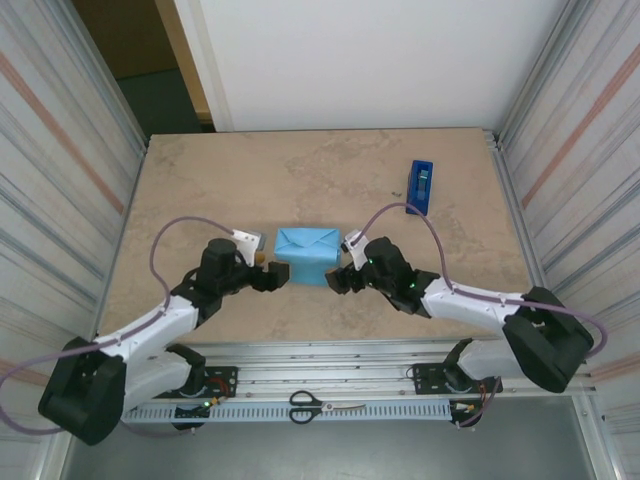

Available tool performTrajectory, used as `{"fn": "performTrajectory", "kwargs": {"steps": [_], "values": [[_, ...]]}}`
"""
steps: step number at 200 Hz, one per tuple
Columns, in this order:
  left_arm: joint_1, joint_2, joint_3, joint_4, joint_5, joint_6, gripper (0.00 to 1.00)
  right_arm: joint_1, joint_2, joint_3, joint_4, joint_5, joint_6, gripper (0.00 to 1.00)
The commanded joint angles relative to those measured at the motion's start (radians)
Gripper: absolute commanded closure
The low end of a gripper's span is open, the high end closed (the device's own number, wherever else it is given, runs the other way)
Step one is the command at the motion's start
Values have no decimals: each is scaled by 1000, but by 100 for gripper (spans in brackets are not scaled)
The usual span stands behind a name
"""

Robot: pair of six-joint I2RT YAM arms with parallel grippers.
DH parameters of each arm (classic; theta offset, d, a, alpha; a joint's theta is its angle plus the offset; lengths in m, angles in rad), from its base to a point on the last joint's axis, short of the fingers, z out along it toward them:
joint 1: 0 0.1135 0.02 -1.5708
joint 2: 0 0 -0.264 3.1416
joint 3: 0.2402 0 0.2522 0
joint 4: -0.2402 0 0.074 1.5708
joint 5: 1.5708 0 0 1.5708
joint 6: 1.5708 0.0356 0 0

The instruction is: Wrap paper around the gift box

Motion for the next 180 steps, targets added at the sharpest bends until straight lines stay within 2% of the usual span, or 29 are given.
{"fn": "performTrajectory", "kwargs": {"steps": [1, 26, 56, 75, 91, 120, 150, 162, 180], "values": [[28, 92, 123, -7, 84, -32, 20, -92, 48, 78, 19, -139, 52, 26], [55, 213, 245, -67, 168, -94, 31, -163, 94, 134, 5, -286, 67, 35], [106, 356, 378, -130, 208, -168, 32, -275, 205, 235, -55, -412, 176, 36], [131, 411, 450, -178, 221, -181, 28, -306, 239, 298, -137, -379, 200, 36], [143, 421, 495, -227, 222, -169, 26, -319, 232, 330, -200, -333, 194, 29], [176, 363, 467, -229, 208, -170, 23, -349, 100, 309, -270, -171, 158, 28], [244, 238, 346, -214, 132, -164, 22, -360, -152, 172, -273, 222, 68, 19], [283, 179, 292, -208, 95, -166, 21, -395, -253, 98, -249, 353, 42, 17], [337, 92, 228, -230, -26, -160, 19, -496, -361, 2, -230, 405, 5, 16]]}}
